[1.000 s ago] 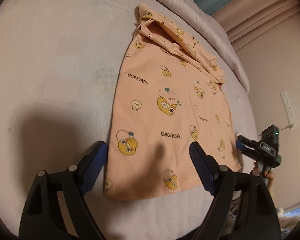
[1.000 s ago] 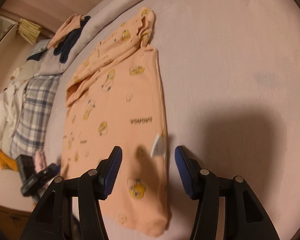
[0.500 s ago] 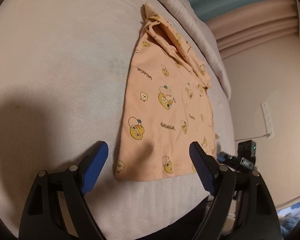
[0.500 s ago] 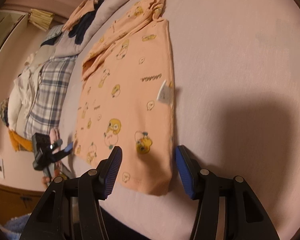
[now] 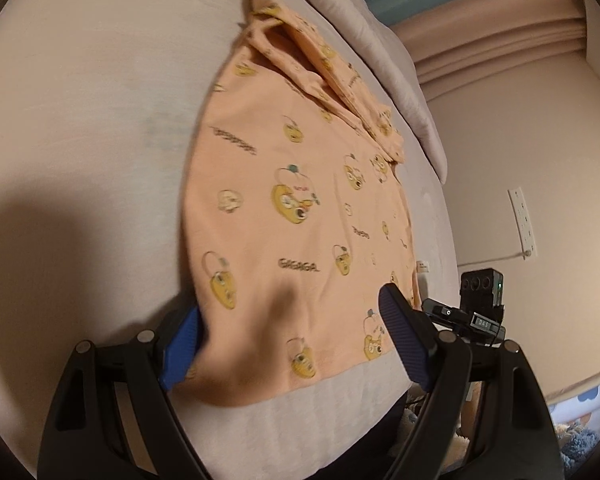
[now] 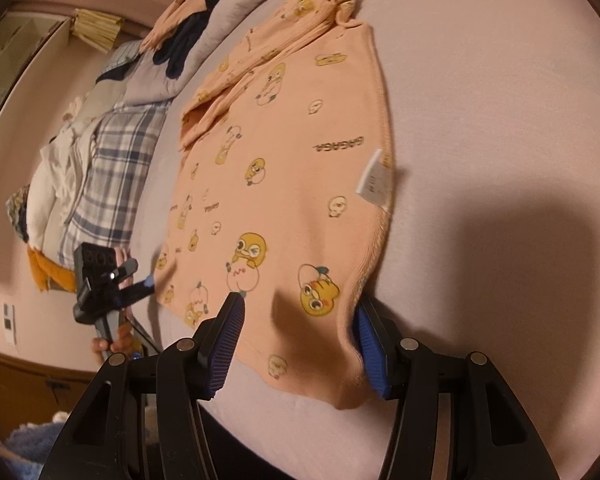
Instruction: Fold small clothes
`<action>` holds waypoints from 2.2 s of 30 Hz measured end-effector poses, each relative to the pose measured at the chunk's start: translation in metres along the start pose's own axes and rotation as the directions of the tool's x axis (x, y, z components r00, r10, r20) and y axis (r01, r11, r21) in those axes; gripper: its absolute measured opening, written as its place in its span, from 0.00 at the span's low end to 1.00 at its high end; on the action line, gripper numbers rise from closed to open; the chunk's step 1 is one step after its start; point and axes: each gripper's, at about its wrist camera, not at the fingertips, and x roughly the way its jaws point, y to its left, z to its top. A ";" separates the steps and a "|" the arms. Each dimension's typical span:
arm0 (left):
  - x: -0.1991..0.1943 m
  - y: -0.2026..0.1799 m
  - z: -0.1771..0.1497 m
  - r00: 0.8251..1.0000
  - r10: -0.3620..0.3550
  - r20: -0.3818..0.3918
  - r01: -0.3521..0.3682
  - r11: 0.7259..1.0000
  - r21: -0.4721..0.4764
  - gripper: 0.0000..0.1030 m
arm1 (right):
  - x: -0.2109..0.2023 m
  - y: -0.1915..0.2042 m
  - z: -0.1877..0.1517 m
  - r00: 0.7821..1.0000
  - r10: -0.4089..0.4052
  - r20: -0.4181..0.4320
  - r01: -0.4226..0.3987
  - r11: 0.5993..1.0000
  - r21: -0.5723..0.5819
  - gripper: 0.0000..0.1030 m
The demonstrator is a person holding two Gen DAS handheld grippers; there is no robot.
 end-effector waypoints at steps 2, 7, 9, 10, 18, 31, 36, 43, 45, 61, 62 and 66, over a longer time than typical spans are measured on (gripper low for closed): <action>0.009 -0.007 0.002 1.000 0.005 -0.016 -0.004 1.000 0.027 0.80 | 0.003 0.003 0.001 1.000 -0.002 0.003 0.002 1.000 -0.010 0.53; 0.022 -0.021 0.003 0.999 0.028 -0.036 -0.025 0.996 0.082 0.80 | 0.011 0.009 0.004 1.000 0.003 0.017 -0.002 0.999 -0.046 0.53; 0.023 -0.024 0.002 0.998 0.055 -0.033 -0.051 0.994 0.099 0.72 | 0.011 0.012 0.003 1.000 -0.006 0.019 0.008 0.998 -0.066 0.53; 0.022 -0.025 0.000 0.996 0.080 -0.028 -0.076 0.991 0.113 0.70 | 0.010 0.013 0.002 1.000 -0.015 0.020 0.017 0.997 -0.079 0.53; 0.018 -0.030 -0.008 0.979 0.204 0.016 -0.203 0.964 0.173 0.41 | 0.002 0.009 -0.006 0.998 -0.049 0.046 0.052 0.996 -0.074 0.23; 0.011 -0.057 -0.010 0.941 0.304 0.145 -0.333 0.907 0.259 0.08 | -0.002 0.040 -0.006 0.995 -0.003 0.104 0.018 0.989 -0.148 0.11; 0.003 -0.064 -0.011 0.934 0.304 0.186 -0.347 0.896 0.278 0.08 | -0.006 0.042 -0.008 0.992 0.023 0.128 -0.005 0.990 -0.138 0.11; -0.001 -0.070 -0.011 0.940 0.277 0.200 -0.327 0.901 0.285 0.08 | -0.008 0.041 -0.007 0.989 0.049 0.141 -0.031 0.991 -0.127 0.11; -0.003 -0.070 -0.010 0.945 0.259 0.200 -0.309 0.909 0.281 0.08 | -0.011 0.040 -0.006 0.988 0.058 0.142 -0.040 0.991 -0.125 0.11; 0.000 -0.034 -0.001 0.991 0.075 0.113 -0.088 0.989 0.115 0.05 | -0.006 0.031 -0.001 0.988 0.101 0.116 -0.090 0.992 -0.093 0.11; 0.002 -0.032 -0.003 0.992 0.084 0.099 -0.095 0.989 0.112 0.04 | -0.005 0.029 -0.001 0.989 0.101 0.110 -0.091 0.992 -0.086 0.11; 0.006 -0.025 -0.008 0.994 0.100 0.054 -0.105 0.990 0.089 0.04 | 0.001 0.017 0.001 0.994 0.083 0.077 -0.081 0.996 -0.035 0.11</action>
